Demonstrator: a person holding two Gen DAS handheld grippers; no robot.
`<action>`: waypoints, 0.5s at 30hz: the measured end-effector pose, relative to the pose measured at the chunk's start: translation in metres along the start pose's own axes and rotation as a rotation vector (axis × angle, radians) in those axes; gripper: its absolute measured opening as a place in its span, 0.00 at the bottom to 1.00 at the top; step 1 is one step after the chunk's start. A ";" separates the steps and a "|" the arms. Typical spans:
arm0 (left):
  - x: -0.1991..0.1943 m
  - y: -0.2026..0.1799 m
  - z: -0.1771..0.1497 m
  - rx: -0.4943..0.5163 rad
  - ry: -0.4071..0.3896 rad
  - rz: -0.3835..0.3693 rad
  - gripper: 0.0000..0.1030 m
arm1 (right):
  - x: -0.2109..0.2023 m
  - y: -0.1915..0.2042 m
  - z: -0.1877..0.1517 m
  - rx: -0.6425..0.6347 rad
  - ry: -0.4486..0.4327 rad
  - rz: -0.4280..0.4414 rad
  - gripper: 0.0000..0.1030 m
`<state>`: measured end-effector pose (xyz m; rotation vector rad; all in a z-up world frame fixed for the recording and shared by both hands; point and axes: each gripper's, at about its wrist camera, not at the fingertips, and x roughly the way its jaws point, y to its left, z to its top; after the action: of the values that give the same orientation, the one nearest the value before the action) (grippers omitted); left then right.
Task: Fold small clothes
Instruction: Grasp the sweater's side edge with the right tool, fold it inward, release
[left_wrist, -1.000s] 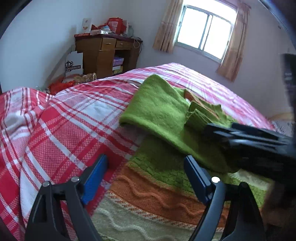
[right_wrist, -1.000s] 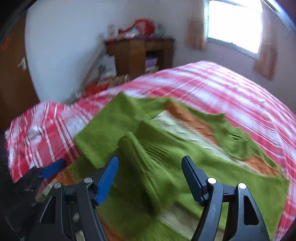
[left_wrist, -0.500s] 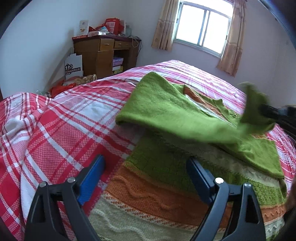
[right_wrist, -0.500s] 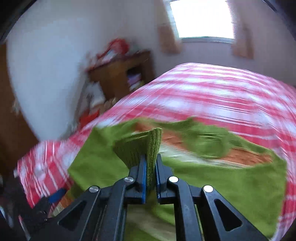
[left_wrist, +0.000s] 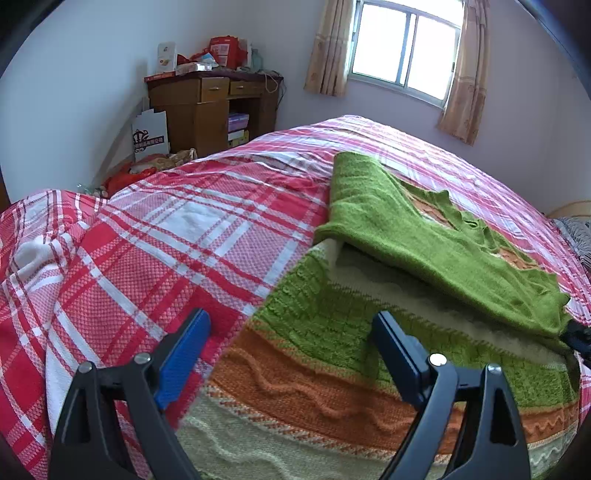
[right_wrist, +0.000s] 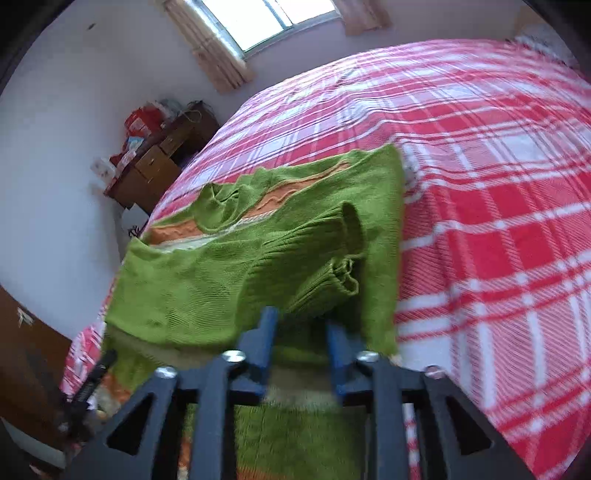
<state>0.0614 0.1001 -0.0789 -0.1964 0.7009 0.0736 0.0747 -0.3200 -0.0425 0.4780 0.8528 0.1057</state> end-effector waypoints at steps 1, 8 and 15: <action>0.000 0.000 0.000 0.001 0.001 0.002 0.89 | -0.007 -0.001 0.001 0.014 -0.019 -0.012 0.48; 0.000 -0.001 -0.001 0.013 0.004 0.010 0.91 | -0.038 0.016 0.024 -0.080 -0.185 -0.065 0.65; 0.001 -0.002 -0.001 0.007 0.005 0.010 0.93 | 0.038 0.032 0.033 -0.219 -0.013 -0.206 0.40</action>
<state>0.0618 0.0978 -0.0796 -0.1867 0.7068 0.0806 0.1275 -0.2928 -0.0363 0.1843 0.8622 0.0059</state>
